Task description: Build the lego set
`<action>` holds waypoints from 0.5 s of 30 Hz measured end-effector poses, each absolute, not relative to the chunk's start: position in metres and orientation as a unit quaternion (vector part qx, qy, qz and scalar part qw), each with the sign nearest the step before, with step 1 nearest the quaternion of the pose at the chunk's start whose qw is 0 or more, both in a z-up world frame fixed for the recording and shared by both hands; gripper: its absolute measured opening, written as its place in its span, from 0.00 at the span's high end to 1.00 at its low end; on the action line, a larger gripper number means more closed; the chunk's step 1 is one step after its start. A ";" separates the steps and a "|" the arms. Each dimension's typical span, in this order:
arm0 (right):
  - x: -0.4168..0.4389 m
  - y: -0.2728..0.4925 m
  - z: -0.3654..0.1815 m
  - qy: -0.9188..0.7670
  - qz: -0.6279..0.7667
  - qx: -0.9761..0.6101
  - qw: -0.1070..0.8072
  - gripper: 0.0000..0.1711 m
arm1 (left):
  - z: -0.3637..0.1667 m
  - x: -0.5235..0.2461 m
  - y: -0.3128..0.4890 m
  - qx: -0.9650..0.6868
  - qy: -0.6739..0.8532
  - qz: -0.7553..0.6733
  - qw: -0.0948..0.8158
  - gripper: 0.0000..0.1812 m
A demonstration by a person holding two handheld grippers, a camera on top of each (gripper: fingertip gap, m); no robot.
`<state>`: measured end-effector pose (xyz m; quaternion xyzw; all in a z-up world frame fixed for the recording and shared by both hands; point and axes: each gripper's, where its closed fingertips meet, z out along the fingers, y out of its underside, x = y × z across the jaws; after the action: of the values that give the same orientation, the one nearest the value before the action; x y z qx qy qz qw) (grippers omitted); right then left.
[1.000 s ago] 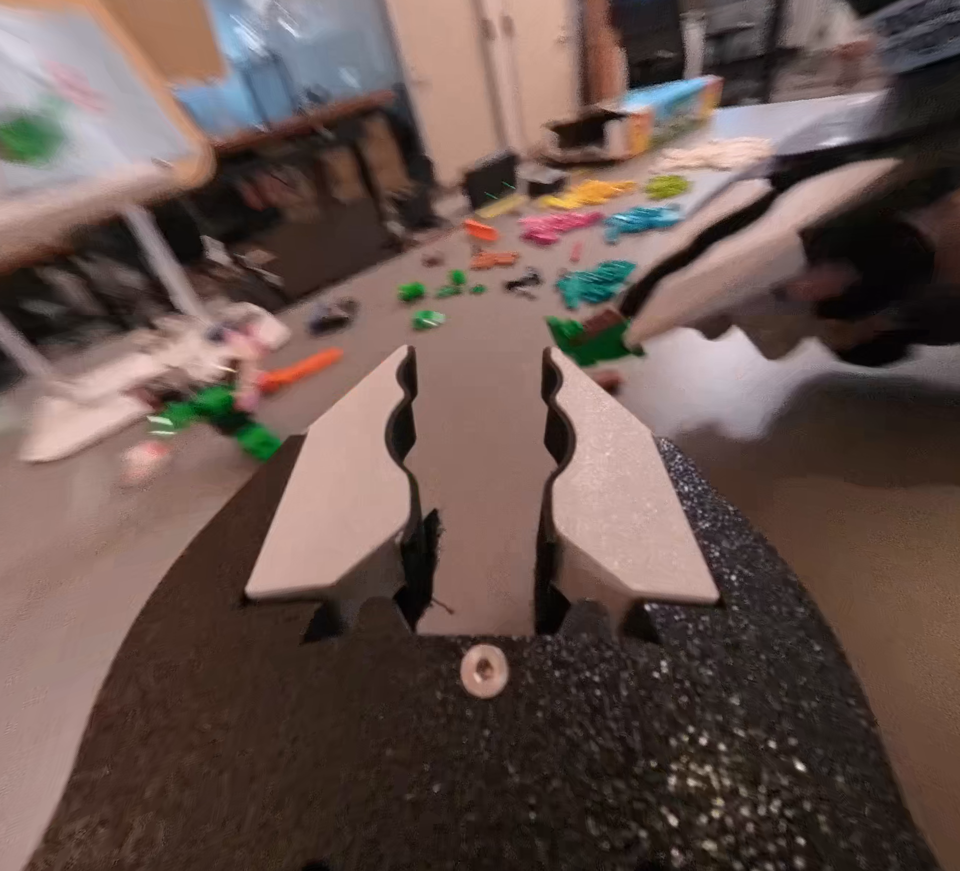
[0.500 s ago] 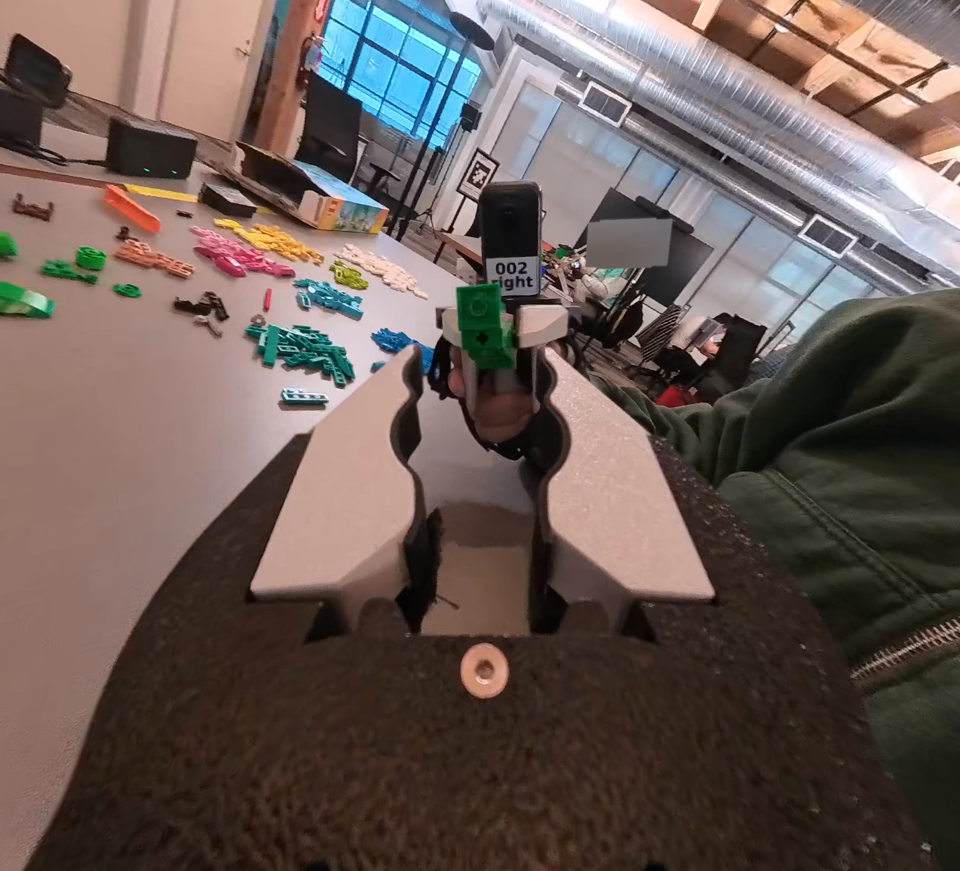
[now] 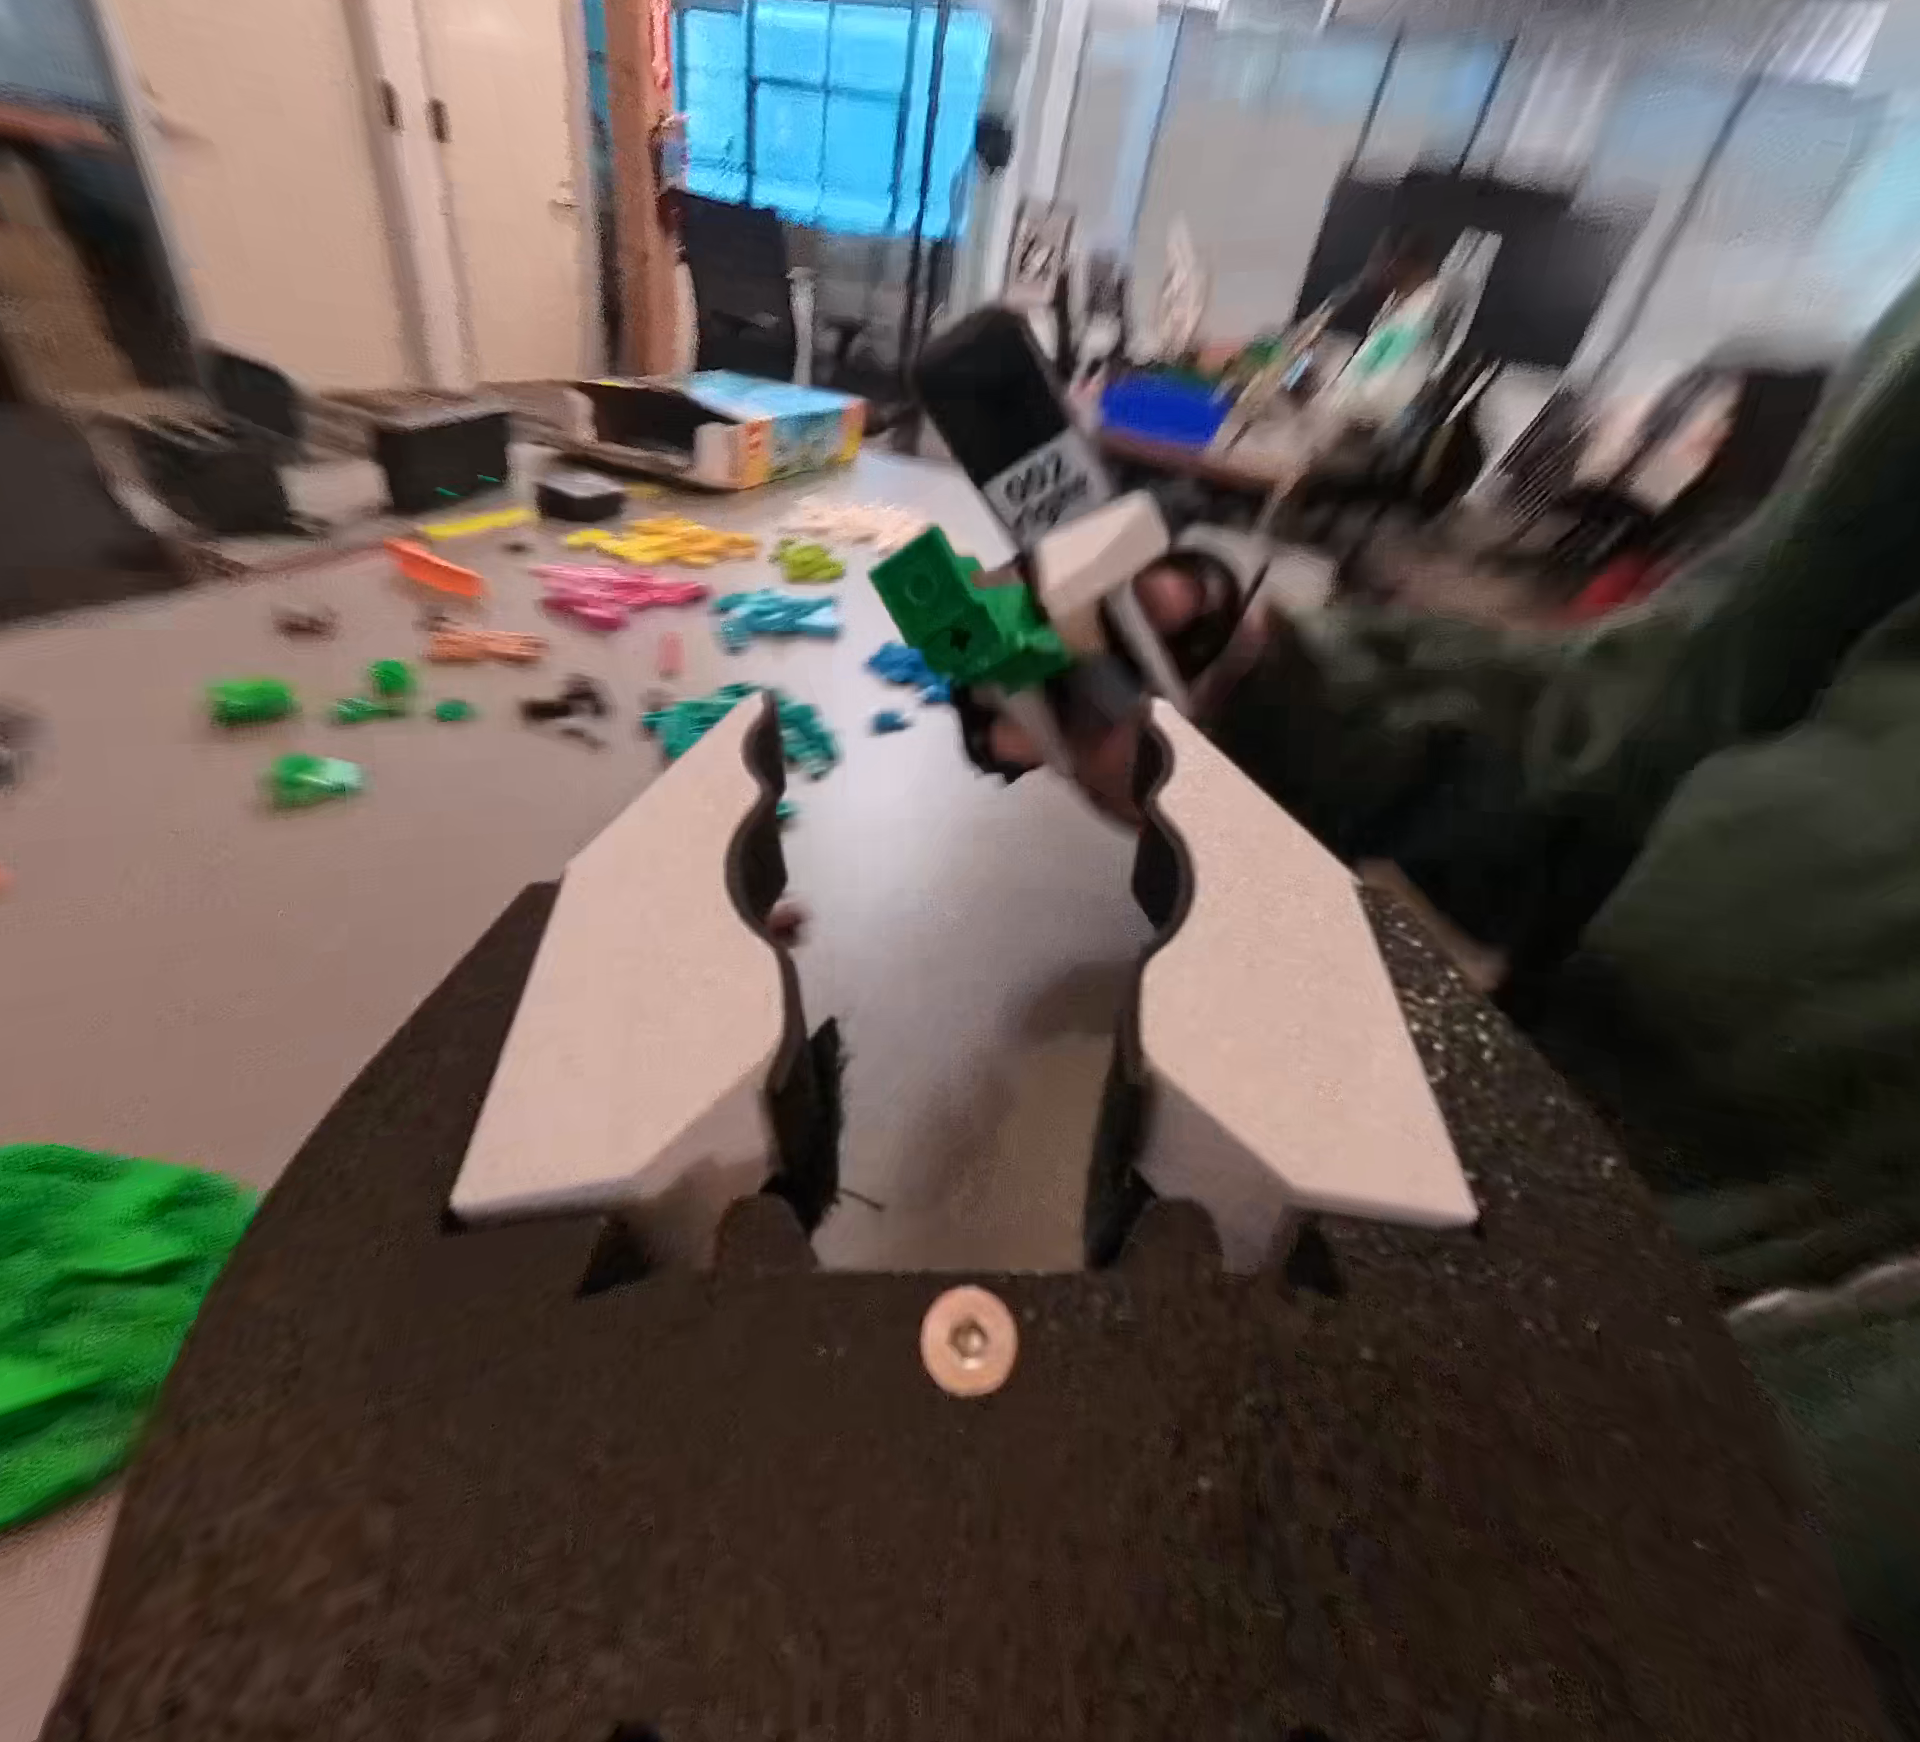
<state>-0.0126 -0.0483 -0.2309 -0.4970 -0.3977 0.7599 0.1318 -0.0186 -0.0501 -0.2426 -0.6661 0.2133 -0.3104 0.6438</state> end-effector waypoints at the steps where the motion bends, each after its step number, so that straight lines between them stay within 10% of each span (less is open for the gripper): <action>1: -0.011 -0.049 -0.231 -0.390 0.766 -0.499 0.110 0.91 | -0.245 -0.019 -0.052 -0.669 0.252 -0.246 0.654 0.63; 15: -0.003 -0.074 -0.229 -0.401 0.779 -0.482 0.025 0.91 | -0.231 0.000 -0.069 -0.606 0.405 -0.044 0.683 0.71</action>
<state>-0.0032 -0.0740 -0.2293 -0.4824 -0.4008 0.7785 0.0245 0.0003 -0.0693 -0.2309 -0.6059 0.4053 -0.0436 0.6831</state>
